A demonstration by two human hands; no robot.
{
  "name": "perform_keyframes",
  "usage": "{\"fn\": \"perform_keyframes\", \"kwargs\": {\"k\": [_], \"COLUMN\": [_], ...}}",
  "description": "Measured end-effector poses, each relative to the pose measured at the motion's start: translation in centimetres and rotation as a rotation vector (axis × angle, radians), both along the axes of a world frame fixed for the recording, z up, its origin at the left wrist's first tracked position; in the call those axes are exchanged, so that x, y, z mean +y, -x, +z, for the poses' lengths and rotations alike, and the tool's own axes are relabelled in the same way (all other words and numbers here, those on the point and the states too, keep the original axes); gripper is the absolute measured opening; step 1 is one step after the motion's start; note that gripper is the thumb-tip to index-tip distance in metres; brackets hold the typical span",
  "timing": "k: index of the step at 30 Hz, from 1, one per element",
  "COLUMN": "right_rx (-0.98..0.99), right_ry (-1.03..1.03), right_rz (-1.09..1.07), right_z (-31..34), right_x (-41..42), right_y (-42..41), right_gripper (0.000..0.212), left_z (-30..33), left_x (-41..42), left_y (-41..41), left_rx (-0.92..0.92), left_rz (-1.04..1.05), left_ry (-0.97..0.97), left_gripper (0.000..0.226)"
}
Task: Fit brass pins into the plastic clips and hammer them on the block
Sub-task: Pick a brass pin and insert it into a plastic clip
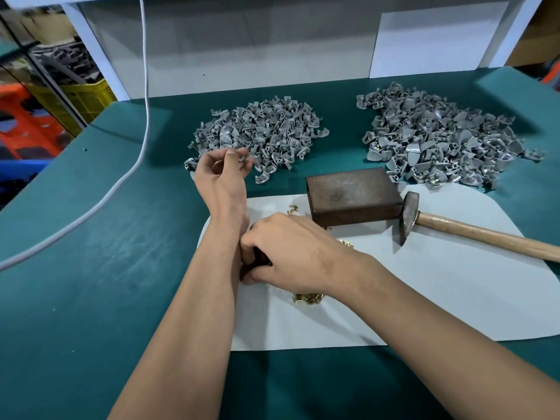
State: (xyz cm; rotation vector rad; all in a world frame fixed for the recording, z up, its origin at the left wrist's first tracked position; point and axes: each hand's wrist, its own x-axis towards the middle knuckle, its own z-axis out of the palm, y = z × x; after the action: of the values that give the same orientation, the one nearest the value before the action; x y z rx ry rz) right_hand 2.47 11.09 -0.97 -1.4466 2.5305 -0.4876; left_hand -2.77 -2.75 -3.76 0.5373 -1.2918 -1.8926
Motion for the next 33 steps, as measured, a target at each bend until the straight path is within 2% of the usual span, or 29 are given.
{"fn": "perform_keyframes", "kwargs": {"k": [6,10,13,15,19,23,25,28,30,33], "right_rx": [0.007,0.114,-0.020,-0.067,-0.008,0.092,0.167,0.200,0.172,0.107], "right_ry": [-0.036,-0.069,0.102,0.233,0.420,0.603,0.642,0.647,0.657,0.622], "right_rz": [0.017,0.016,-0.082,-0.170,-0.358,-0.527,-0.621,-0.721,-0.714,-0.647], "right_z": [0.1,1.3,3.1,3.9,3.7,2.2,1.3,0.4,0.1,0.1], "right_x": [-0.1,1.3,3.8,5.6,9.0,11.3,12.3,13.3,13.2,12.4], "right_y": [0.1,0.8,2.5,3.8,6.0,7.6,8.4,9.5,9.8,9.9], "right_gripper": [0.006,0.001,0.013,0.014,0.009,0.009,0.010,0.011,0.008,0.008], "left_z": [-0.2,0.3,0.7,0.9,1.1,0.8,0.3,-0.5,-0.8,-0.8], "left_x": [0.1,1.2,2.6,3.6,6.4,7.9,8.0,7.8,7.6,7.5], "left_y": [-0.1,0.2,0.5,0.9,1.6,2.1,2.3,2.4,2.5,2.6], "left_rx": [0.058,0.047,0.075,0.088,0.074,0.124,0.118,0.082,0.079,0.093], "left_rz": [-0.041,-0.107,-0.200,-0.277,-0.423,-0.438,-0.361,-0.329,-0.375,-0.415], "left_ry": [-0.018,0.093,0.232,0.319,0.519,0.650,0.640,0.476,0.359,0.302], "left_gripper": [0.016,0.009,0.009,0.010,0.016,0.008,0.006,0.006,0.006,0.006]}}
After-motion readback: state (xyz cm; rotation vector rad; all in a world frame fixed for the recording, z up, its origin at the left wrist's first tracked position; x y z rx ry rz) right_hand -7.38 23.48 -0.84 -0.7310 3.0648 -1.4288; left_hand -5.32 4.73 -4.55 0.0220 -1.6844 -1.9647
